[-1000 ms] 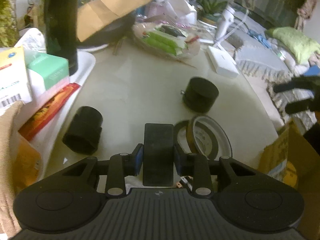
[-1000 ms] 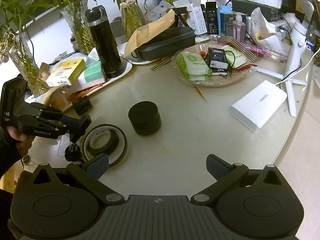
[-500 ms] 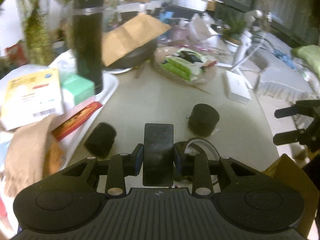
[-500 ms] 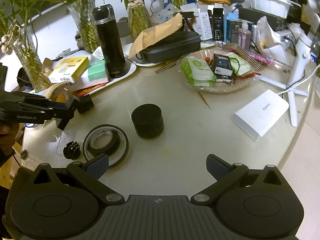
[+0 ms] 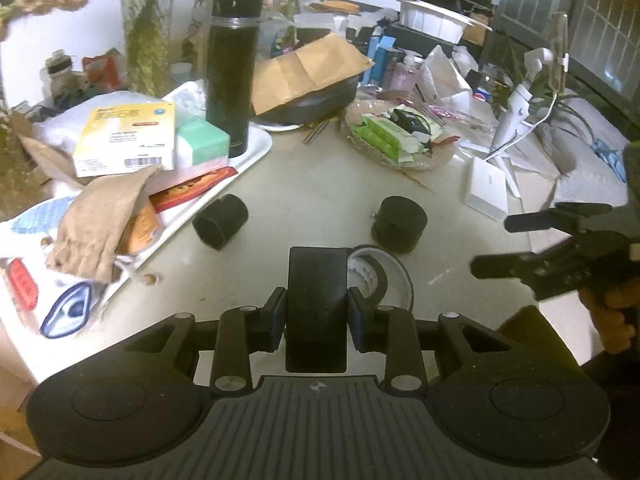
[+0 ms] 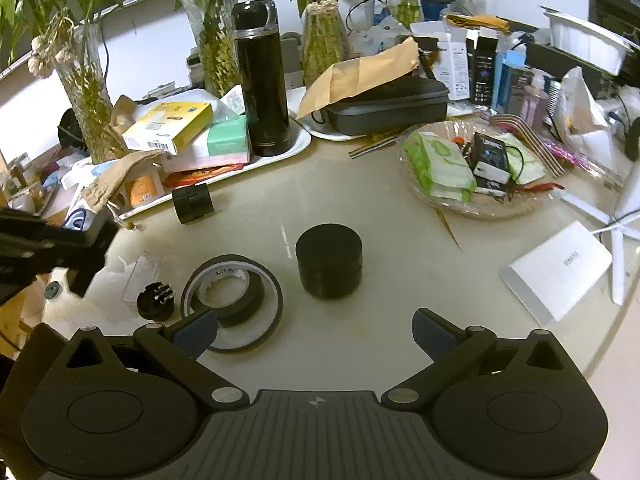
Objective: Organize rigid objects
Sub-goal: 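Grasp the black cylindrical jar with the right tool while the left tool holds the adapter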
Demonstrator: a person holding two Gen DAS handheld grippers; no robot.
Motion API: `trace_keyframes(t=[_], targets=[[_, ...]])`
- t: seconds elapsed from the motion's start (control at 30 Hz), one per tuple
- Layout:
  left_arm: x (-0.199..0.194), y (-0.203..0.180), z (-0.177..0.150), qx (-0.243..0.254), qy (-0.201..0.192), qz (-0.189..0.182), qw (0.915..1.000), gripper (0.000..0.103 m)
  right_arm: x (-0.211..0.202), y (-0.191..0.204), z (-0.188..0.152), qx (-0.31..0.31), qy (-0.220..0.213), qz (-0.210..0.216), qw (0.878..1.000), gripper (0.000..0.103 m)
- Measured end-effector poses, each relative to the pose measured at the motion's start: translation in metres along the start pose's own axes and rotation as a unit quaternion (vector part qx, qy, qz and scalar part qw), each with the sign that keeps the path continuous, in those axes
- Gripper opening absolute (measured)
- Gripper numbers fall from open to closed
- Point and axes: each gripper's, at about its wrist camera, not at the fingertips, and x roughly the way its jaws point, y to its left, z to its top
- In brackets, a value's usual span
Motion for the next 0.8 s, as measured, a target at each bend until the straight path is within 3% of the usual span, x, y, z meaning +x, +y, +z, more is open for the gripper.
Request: trace_keyframes(t=[0.3,0.8], targets=[[-0.021,-0.001,-0.015,-0.022,-0.026,-0.008,0.9994,0.031,0.034,-0.003,0.015,0.020,0.020,0.033,0.999,0.103],[-0.026,0.003,-0.022,-0.022,-0.034,-0.019,0.9990,0.032,0.077,-0.009,0.037,0.018,0.011,0.021,1.000,0.103]])
